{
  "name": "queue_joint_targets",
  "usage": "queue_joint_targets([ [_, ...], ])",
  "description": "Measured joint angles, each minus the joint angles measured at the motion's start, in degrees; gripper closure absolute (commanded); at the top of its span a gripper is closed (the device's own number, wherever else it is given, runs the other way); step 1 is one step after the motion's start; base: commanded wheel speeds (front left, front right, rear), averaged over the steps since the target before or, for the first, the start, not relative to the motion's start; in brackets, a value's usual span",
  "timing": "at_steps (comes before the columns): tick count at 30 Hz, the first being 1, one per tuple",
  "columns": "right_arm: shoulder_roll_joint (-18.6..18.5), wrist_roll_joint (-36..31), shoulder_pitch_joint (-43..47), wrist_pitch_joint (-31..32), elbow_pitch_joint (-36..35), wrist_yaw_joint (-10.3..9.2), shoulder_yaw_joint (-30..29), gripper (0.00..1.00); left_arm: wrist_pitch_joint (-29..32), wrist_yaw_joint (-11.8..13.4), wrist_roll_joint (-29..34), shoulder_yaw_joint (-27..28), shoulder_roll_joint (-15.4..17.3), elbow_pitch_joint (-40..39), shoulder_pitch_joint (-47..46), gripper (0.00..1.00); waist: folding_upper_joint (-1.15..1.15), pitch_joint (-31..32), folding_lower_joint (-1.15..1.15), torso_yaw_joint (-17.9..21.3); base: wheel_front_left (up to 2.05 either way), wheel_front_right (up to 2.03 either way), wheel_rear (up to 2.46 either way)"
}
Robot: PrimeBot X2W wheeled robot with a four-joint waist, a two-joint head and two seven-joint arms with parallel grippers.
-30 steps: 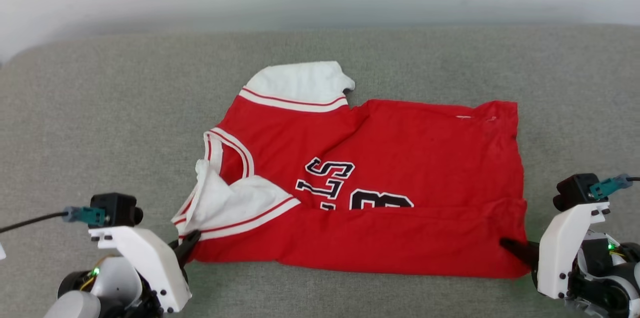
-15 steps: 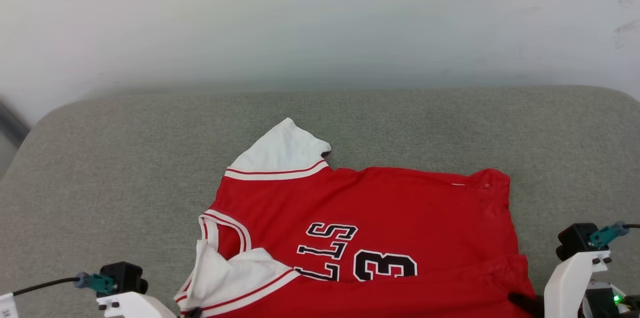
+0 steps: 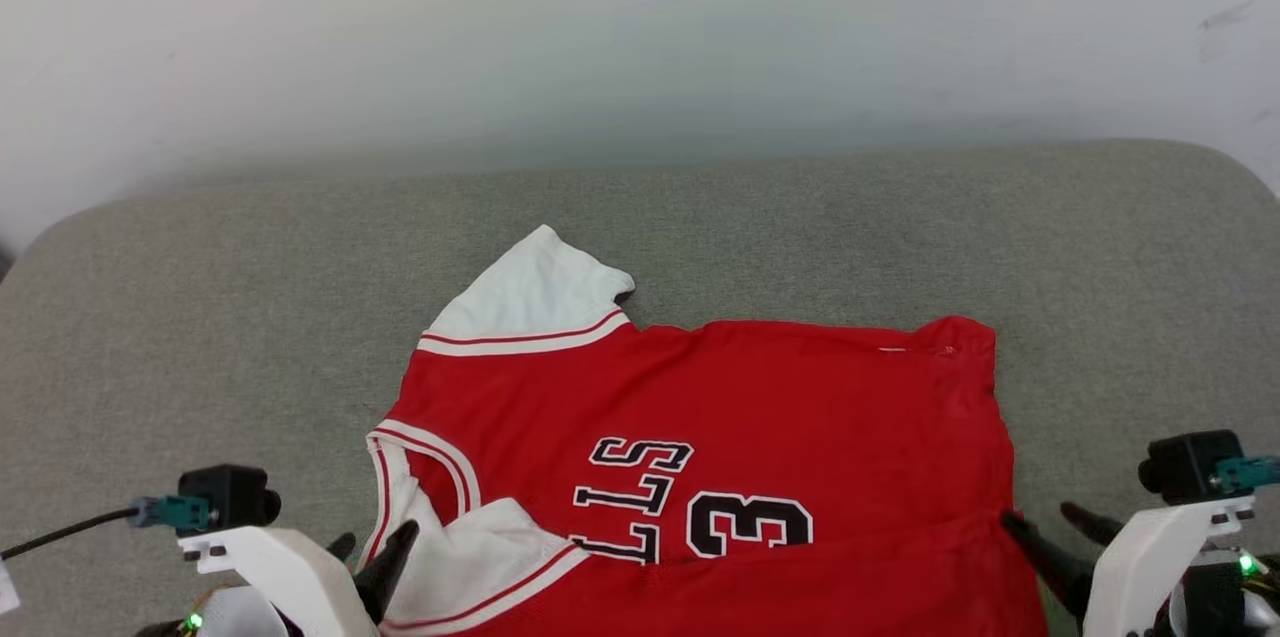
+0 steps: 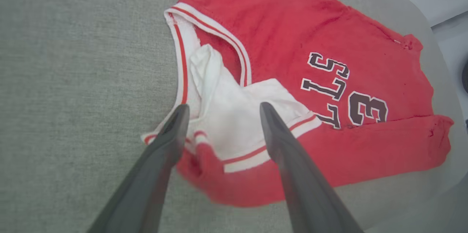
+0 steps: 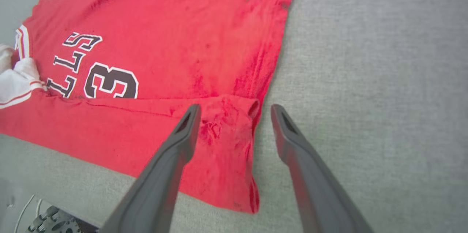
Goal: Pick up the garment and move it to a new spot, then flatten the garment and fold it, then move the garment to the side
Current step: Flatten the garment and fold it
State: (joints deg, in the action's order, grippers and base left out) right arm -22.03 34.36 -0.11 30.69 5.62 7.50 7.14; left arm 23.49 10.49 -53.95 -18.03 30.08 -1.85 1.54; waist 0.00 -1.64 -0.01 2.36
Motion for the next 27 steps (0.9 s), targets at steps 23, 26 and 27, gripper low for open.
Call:
queue_joint_targets([
  [23, 8.79, -12.03, -11.73, -25.51, -14.21, -0.01, -6.84, 0.00, -5.59, -2.90, 10.47, 1.81, 1.34, 7.46, -35.68, 0.00, 0.00, -16.59, 0.02, 8.97, 0.00, 0.00, 0.00],
  [26, 9.22, -12.11, -13.24, -25.40, -14.69, 0.00, -6.25, 0.00, 1.24, -4.99, 9.85, 0.03, 3.65, 11.11, -40.96, 0.00, 0.00, -19.31, 0.02, 10.70, 0.00, 0.00, 0.00],
  [27, 9.31, -12.10, -13.56, -25.40, -14.69, 0.00, -5.90, 0.00, 3.92, -5.57, 9.59, -0.48, 4.41, 12.24, -42.37, 0.00, 0.00, -20.13, 0.02, 11.30, 0.00, 0.00, 0.00],
])
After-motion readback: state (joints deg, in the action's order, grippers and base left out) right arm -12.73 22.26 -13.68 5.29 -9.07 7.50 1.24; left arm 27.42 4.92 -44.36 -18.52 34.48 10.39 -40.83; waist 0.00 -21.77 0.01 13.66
